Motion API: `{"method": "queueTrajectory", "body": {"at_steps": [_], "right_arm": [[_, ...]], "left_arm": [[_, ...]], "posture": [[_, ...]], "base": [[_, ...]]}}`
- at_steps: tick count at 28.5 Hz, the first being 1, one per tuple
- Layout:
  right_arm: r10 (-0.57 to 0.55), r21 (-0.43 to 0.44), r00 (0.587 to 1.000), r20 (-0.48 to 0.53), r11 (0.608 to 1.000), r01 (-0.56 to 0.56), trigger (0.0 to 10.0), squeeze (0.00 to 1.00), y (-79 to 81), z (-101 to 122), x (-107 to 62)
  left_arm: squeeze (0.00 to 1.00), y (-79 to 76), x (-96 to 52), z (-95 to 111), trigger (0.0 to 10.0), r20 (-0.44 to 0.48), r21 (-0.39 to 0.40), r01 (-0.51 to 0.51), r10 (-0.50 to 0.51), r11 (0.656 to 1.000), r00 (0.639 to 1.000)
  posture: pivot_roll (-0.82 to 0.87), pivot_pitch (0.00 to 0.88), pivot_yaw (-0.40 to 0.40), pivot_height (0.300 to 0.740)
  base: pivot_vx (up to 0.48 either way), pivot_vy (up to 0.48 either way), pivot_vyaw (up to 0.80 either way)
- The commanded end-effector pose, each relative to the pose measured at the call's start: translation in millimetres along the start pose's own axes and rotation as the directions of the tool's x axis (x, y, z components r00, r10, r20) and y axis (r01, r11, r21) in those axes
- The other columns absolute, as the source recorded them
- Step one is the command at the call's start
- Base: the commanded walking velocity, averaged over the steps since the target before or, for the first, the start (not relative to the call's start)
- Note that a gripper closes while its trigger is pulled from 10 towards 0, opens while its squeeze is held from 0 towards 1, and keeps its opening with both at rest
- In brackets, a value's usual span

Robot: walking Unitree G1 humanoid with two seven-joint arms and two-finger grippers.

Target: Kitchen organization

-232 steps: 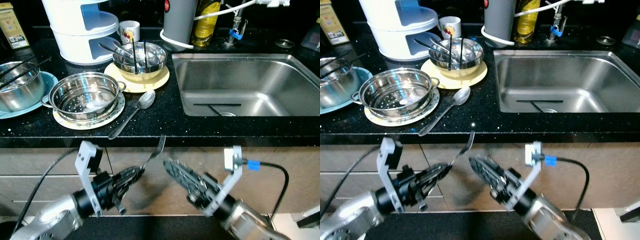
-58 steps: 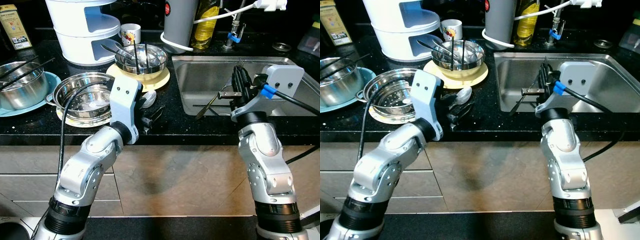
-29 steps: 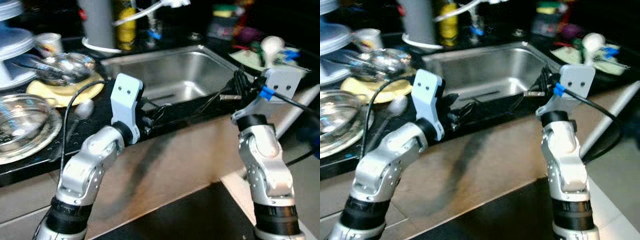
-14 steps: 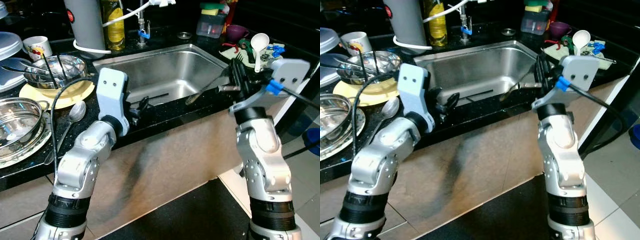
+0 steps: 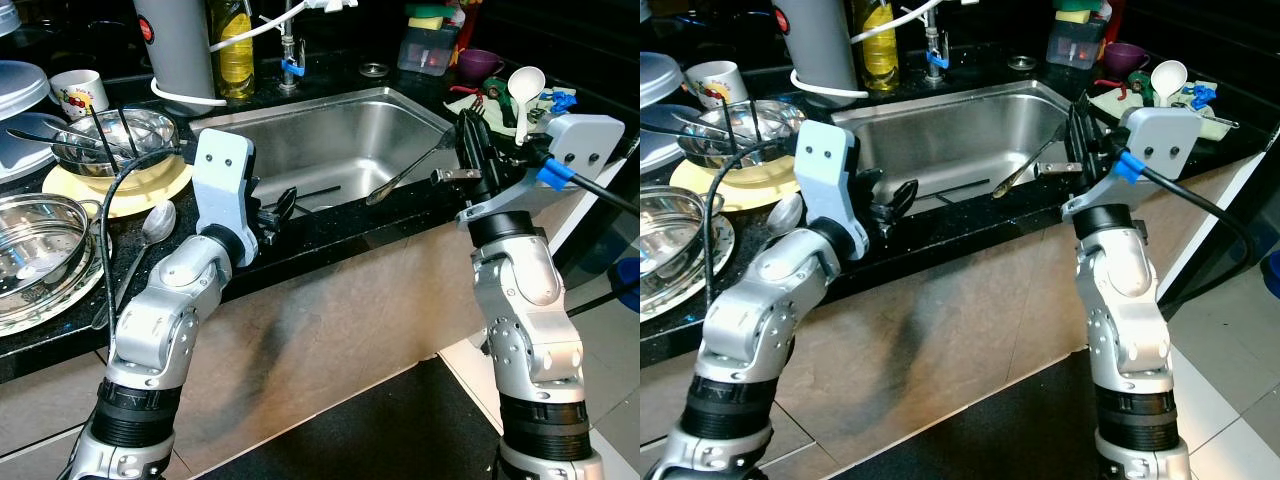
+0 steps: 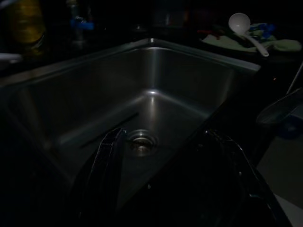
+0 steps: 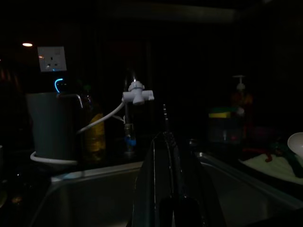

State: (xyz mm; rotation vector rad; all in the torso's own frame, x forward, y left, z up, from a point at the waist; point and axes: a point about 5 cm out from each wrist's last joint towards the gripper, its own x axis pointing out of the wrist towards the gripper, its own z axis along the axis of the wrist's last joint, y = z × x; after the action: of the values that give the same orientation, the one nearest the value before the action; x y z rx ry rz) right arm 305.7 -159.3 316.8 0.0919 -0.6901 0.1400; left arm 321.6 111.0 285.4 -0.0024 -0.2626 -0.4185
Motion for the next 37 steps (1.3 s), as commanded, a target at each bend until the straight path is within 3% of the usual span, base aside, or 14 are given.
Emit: {"method": "queueTrajectory", "body": {"at_steps": [1, 27, 37], "right_arm": [[0.003, -0.005, 1.0, 0.023, 1.0, -0.003, 10.0, 0.0, 0.6, 3, -0.3], [0.003, -0.002, 1.0, 0.023, 1.0, -0.002, 10.0, 0.0, -0.3, 2, -0.7], [-0.009, -0.009, 1.0, 0.023, 1.0, 0.009, 10.0, 0.0, -3.0, 2, -1.9]], "left_arm": [[0.0, -3.6, 1.0, 0, 10.0, -0.003, 0.002, 0.021, -0.021, 1.0, 1.0], [0.0, -7.6, 2.6, 5, 10.0, 0.013, 0.012, 0.059, -0.059, 0.998, 0.998], [0.0, -17.0, 2.7, 5, 10.0, 0.017, 0.013, 0.103, -0.103, 0.995, 0.995]], "posture": [[-0.08, 0.164, -0.014, 0.74], [-0.08, 0.163, -0.013, 0.74], [-0.08, 0.162, -0.012, 0.74]], "base": [[0.319, 0.0, 0.0], [0.326, 0.0, 0.0], [0.0, 0.0, 0.0]]}}
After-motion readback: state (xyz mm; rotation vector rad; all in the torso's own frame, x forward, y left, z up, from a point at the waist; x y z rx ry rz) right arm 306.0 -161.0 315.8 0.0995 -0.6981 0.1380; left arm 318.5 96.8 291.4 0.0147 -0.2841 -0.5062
